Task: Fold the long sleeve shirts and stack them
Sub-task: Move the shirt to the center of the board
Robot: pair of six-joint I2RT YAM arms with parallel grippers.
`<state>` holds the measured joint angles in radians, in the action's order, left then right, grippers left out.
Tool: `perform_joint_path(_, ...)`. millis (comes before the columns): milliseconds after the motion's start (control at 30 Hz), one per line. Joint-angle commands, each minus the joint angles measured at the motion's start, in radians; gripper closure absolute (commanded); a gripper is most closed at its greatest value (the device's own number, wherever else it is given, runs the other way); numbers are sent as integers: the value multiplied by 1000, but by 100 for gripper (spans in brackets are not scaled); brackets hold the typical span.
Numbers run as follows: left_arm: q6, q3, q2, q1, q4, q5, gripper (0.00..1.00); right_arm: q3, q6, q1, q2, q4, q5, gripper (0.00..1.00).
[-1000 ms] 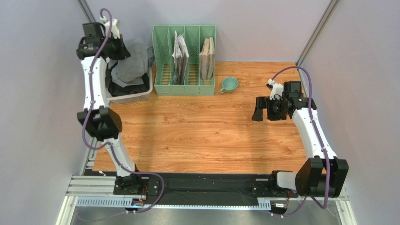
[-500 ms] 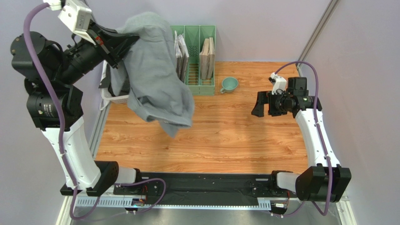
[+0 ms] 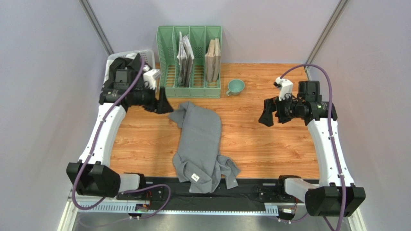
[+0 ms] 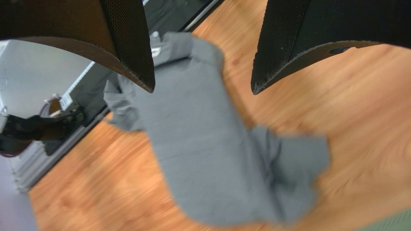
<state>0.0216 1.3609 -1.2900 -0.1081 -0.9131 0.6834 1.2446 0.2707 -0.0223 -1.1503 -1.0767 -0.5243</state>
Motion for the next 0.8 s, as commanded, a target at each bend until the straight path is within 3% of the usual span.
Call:
perform_joint_path(0,367,-29,17,195,-145,85,22,-64,119,225,49,-42,-45,5)
perform_joint_path(67,461,-29,-2,241,-199,93,23,-123,116,368,72,38,41,9)
perform_joint_path(100,491,-35,-3,266,-214,91,23,-143,114,516,66,58,64,9)
perform_joint_path(167,520,-42,-20,277,-242,113,23,-183,111,655,9,116,133,12)
perform_joint_path(200,524,-48,-25,286,-253,116,23,-195,113,799,-11,141,162,12)
perform_joint_path(300,543,-69,-42,301,-273,131,20,-189,111,1052,-144,215,271,13)
perform_joint_path(367,541,-94,-34,312,-268,142,20,-140,99,1157,-266,219,302,13)
perform_joint_path(400,540,-103,-31,323,-257,140,16,-129,96,1179,-297,224,300,14)
perform_joint_path(533,532,-146,-8,347,-230,131,16,-161,88,1257,-411,334,306,16)
perform_joint_path(633,531,-154,0,349,-218,130,16,-212,90,1300,-483,386,357,35)
perform_joint_path(667,529,-155,1,347,-210,127,17,-229,96,1297,-499,396,400,50)
perform_joint_path(733,531,-149,0,349,-202,119,18,-278,127,1285,-522,419,441,70)
perform_joint_path(767,534,-145,-6,349,-202,119,19,-293,137,1254,-522,422,487,100)
